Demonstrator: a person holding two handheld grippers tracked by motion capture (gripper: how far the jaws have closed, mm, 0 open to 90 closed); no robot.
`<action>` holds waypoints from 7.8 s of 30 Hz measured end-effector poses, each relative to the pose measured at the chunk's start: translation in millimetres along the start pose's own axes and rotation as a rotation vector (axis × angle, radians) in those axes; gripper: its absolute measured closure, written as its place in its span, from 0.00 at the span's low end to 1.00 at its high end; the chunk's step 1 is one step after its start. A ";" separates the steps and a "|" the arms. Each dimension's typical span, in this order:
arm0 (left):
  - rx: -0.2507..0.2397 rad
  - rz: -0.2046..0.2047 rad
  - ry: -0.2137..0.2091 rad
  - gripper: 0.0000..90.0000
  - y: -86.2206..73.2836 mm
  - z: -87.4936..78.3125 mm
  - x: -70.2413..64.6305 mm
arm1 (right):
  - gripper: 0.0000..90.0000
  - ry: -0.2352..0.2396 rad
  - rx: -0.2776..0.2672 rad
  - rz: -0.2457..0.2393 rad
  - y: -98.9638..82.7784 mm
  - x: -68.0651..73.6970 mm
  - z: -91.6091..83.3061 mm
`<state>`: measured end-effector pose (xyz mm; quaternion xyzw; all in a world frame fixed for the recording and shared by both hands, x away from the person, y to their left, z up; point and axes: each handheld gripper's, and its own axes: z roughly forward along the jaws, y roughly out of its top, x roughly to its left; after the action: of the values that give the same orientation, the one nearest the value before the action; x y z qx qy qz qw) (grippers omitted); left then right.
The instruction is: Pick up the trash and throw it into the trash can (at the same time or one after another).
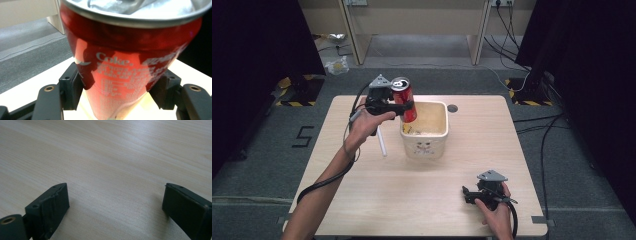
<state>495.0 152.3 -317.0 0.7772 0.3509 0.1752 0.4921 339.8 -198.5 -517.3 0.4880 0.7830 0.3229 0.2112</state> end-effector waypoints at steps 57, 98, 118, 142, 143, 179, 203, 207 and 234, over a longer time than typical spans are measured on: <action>0.160 0.054 -0.037 0.37 -47.5 50.5 -21.6 | 0.08 0.003 0.001 -0.005 -0.1 0.2 -0.1; 0.089 0.027 -0.040 0.27 -33.5 27.0 -19.7 | 0.08 0.006 0.000 -0.002 -0.1 0.4 0.1; 0.044 -0.042 0.035 0.28 -32.6 -16.1 21.9 | 0.08 0.005 0.000 -0.005 -0.2 0.2 0.1; 0.064 -0.145 0.119 0.29 -66.3 -20.0 66.5 | 0.08 0.005 0.000 -0.005 -0.2 0.2 0.1; 0.066 -0.154 0.124 0.29 -69.7 -17.8 68.6 | 0.08 0.005 0.000 -0.005 -0.2 0.2 0.2; 0.182 -0.236 0.223 0.39 -129.9 27.0 99.8 | 0.08 0.005 0.000 -0.005 -0.2 0.2 0.2; 0.266 -0.280 0.287 0.48 -160.7 57.8 112.4 | 0.08 0.004 0.000 -0.005 -0.2 0.2 0.1; 0.279 -0.282 0.308 0.50 -166.2 61.3 116.1 | 0.08 0.004 0.000 -0.005 -0.2 0.2 0.1; 0.321 -0.209 0.325 0.83 -171.8 62.8 117.0 | 0.08 0.005 0.000 -0.006 -0.2 0.2 0.1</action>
<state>550.6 242.3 -506.7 0.7665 0.5271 0.1881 0.3152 339.7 -198.3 -517.5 0.4850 0.7847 0.3236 0.2104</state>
